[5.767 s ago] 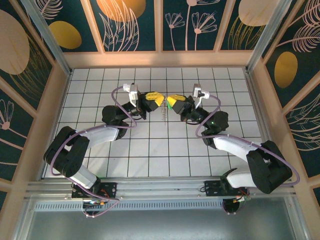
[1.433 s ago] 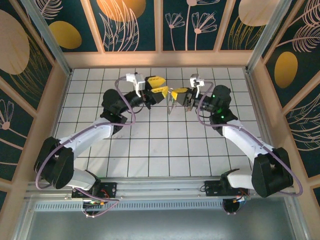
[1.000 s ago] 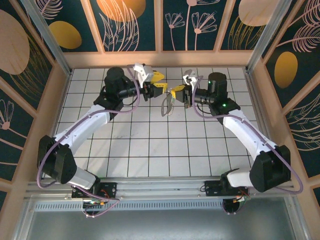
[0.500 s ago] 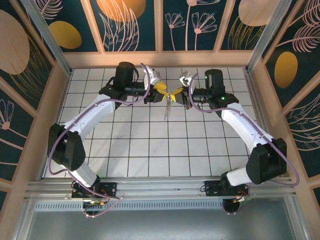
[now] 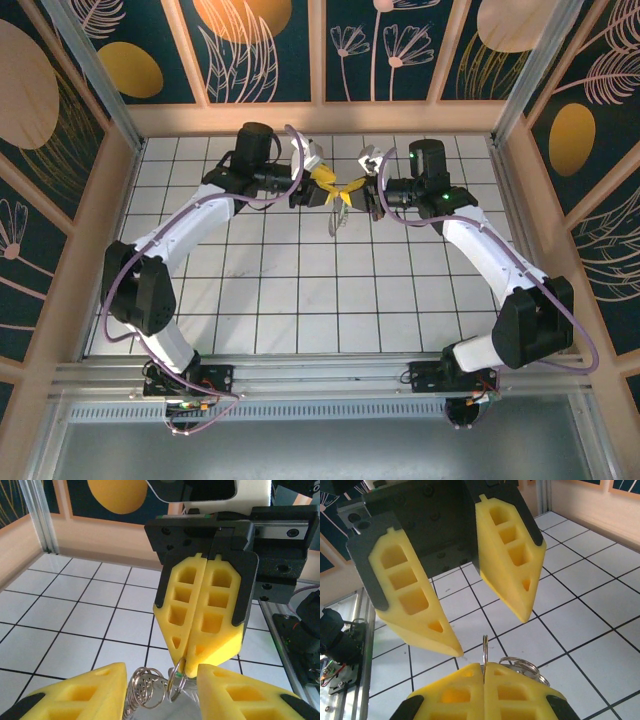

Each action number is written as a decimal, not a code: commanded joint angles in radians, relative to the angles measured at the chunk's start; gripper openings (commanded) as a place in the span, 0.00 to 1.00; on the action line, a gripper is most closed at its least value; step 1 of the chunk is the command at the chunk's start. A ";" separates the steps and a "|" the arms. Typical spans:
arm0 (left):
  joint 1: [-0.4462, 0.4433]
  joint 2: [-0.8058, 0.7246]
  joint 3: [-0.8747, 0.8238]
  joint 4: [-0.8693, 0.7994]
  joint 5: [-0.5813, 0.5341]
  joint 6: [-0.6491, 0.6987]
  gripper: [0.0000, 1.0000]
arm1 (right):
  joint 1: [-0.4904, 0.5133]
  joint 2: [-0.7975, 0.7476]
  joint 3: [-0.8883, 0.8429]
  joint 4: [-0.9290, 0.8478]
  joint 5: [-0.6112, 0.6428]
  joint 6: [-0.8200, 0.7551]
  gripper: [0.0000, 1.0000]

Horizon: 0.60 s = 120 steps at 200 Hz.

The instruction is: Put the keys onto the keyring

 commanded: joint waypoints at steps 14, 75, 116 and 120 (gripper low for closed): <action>0.008 0.033 0.030 -0.019 0.057 0.017 0.37 | -0.002 -0.007 0.024 0.021 -0.036 -0.018 0.00; 0.007 0.052 0.041 -0.014 0.118 0.007 0.24 | -0.003 -0.007 0.015 0.030 -0.033 -0.014 0.00; 0.006 0.043 0.013 0.089 0.154 -0.058 0.00 | -0.003 -0.008 0.011 0.045 -0.028 0.002 0.05; 0.006 0.038 0.003 0.110 0.155 -0.072 0.00 | -0.004 -0.010 0.006 0.052 -0.025 0.009 0.12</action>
